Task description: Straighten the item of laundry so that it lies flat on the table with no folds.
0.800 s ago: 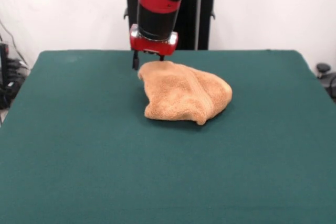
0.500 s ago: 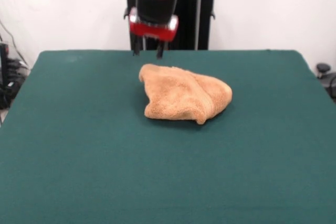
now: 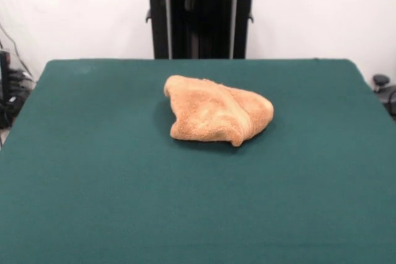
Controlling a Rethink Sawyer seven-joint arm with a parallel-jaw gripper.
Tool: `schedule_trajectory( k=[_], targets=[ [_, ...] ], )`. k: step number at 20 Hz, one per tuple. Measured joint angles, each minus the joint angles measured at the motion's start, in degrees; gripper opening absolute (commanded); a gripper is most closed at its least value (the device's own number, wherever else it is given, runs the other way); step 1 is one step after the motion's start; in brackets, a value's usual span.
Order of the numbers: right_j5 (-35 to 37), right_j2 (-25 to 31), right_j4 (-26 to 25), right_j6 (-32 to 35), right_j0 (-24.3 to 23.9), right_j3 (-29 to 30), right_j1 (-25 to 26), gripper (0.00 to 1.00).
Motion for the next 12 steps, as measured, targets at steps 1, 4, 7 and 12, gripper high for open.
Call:
schedule_trajectory(
  k=[1, 4, 7, 12],
  targets=[
    [-0.83, 0.01, -0.04, 0.00, -0.30, 0.54, -0.04, 1.00],
    [-6.28, 0.03, -0.51, 0.00, -1.60, 2.56, 1.02, 1.00],
    [-12.33, 0.07, -1.39, 0.00, -2.28, 3.17, 3.44, 1.00],
    [-23.82, 0.13, -2.05, -0.01, -2.74, 3.05, 10.24, 1.00]
  ],
)
